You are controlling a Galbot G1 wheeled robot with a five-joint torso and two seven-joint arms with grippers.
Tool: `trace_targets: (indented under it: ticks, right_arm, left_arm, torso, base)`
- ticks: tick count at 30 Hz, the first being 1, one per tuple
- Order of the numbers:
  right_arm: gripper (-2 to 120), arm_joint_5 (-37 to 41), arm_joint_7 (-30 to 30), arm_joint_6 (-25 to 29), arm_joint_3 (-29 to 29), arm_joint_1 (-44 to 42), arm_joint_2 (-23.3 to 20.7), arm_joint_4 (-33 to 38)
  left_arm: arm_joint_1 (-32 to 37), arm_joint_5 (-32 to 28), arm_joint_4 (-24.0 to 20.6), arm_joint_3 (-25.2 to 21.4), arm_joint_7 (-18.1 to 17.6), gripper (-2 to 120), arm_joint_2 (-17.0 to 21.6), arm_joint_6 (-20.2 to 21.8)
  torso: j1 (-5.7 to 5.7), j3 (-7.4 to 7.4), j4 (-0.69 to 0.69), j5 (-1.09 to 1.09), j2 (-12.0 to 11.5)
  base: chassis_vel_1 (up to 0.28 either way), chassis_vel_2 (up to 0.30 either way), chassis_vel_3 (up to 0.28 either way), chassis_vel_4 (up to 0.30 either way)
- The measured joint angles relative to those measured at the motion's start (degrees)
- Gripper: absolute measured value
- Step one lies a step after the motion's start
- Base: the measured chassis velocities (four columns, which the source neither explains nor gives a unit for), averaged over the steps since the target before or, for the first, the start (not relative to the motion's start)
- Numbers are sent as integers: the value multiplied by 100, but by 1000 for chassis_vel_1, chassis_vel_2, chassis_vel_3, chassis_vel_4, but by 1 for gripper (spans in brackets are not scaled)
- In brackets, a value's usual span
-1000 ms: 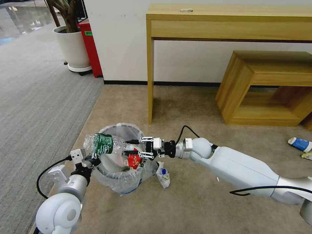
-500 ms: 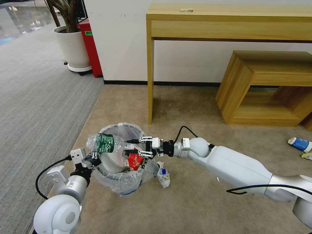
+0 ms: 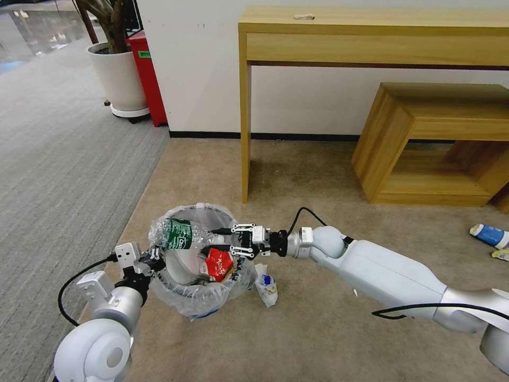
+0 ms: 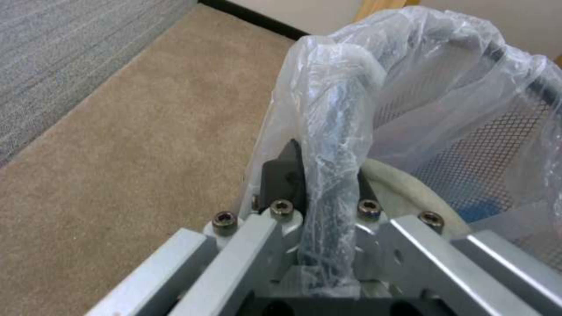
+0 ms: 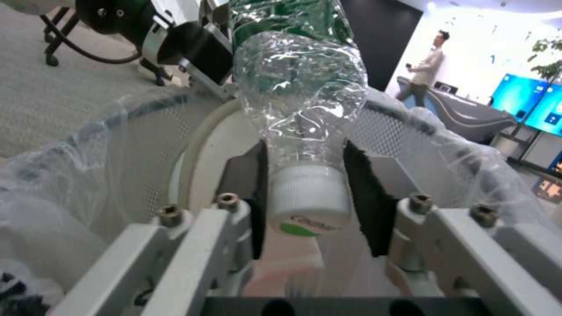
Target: Pick up the trash bin and place the garbage on the floor into it.
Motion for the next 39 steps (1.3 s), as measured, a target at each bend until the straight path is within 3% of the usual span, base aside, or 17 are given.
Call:
trace_targets:
  ticks: [4, 6, 16, 27, 39]
  right_arm:
    - [47, 1, -50, -48, 55, -26, -56, 47]
    - [66, 2, -72, -87, 114, -64, -98, 112]
    - [98, 1, -84, -120, 146, -124, -152, 201]
    - [99, 36, 33, -162, 289, -128, -197, 327]
    - [99, 282, 366, -287, 1147, -374, -665, 335]
  left_arm:
    - [0, -4, 0, -7, 1, 2, 5, 0]
    - [-1, -29, -1, 1, -2, 2, -5, -1]
    - [-22, -53, 27, 8, -24, 2, -42, 3]
    - [-4, -13, 107, 9, -21, 2, -97, 6]
    - [-88, -15, 319, -10, -11, 2, -81, -29]
  torso:
    - [0, 0, 0, 0, 0]
    - [0, 0, 0, 0, 0]
    - [0, 0, 0, 0, 0]
    - [0, 0, 1, 0, 0]
    - [0, 0, 0, 1, 0]
  base:
    - [0, 0, 0, 0]
    - [0, 0, 0, 0]
    - [0, 0, 0, 0]
    - [0, 0, 0, 0]
    - [0, 0, 0, 0]
